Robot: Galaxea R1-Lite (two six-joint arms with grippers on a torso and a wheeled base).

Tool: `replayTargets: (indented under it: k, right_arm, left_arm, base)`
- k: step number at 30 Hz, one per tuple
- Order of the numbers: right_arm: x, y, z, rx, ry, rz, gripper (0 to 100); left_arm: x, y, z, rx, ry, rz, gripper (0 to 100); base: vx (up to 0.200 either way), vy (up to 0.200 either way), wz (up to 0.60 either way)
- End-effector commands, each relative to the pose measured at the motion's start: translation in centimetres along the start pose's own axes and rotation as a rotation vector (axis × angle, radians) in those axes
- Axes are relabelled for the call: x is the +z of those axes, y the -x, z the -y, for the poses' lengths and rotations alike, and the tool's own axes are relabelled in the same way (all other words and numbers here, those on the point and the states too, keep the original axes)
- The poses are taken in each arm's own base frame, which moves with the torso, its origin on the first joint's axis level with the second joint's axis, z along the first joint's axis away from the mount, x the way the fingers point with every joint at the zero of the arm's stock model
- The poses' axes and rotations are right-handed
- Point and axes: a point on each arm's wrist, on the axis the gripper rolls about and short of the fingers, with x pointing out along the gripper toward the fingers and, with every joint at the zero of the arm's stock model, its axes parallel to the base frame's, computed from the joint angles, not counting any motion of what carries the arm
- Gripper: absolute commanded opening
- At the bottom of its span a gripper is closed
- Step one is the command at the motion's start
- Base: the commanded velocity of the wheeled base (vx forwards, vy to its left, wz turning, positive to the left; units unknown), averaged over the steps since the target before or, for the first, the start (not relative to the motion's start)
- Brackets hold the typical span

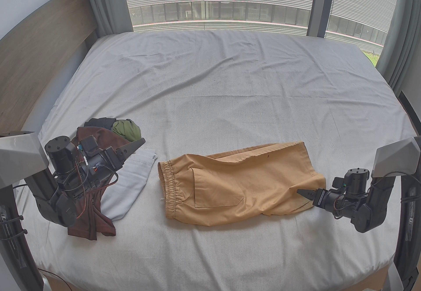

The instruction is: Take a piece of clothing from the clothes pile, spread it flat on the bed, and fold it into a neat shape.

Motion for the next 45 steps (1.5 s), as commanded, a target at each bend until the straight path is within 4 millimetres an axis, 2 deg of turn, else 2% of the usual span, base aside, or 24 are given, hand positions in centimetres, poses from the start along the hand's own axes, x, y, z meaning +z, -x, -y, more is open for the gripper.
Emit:
replayTargets:
  k: [1,6,9,10,16,24,31,45]
  right_arm:
    - [-0.4,-0.8,0.2,-0.001,-0.002,-0.015,100]
    - [-0.4,-2.1,0.2,-0.025,0.009,0.007,100]
    - [-0.3,-2.2,0.2,-0.034,0.012,0.023,100]
    - [-0.3,-2.1,0.3,-0.037,0.011,0.024,0]
    - [-0.1,-1.3,-0.1,-0.034,0.015,0.036,0]
    - [0.8,1.0,-1.4,-0.017,0.043,0.064,0]
    - [0.6,2.7,-1.9,-0.031,0.089,0.045,0]
    - [-0.2,2.8,-1.1,-0.072,0.098,-0.026,0]
  left_arm:
    - [0.0,0.0,0.0,0.0,0.0,0.001,100]
    - [0.1,0.0,0.0,0.0,-0.001,0.003,100]
    - [0.1,0.0,-0.1,0.001,-0.001,0.003,100]
    - [0.1,0.1,0.0,0.0,-0.002,0.004,100]
    - [0.1,0.0,0.0,0.0,-0.001,0.003,100]
    - [0.1,0.0,0.0,0.0,-0.001,0.003,100]
    - [0.1,0.0,0.0,-0.001,-0.003,0.005,100]
    - [0.1,0.0,0.0,-0.001,-0.002,0.002,100]
  base:
    - [0.0,0.0,0.0]
    - [0.0,0.0,0.0]
    - [0.0,0.0,0.0]
    - [0.0,0.0,0.0]
    - [0.0,0.0,0.0]
    - [0.0,0.0,0.0]
    - [0.0,0.0,0.0]
    - [0.0,0.0,0.0]
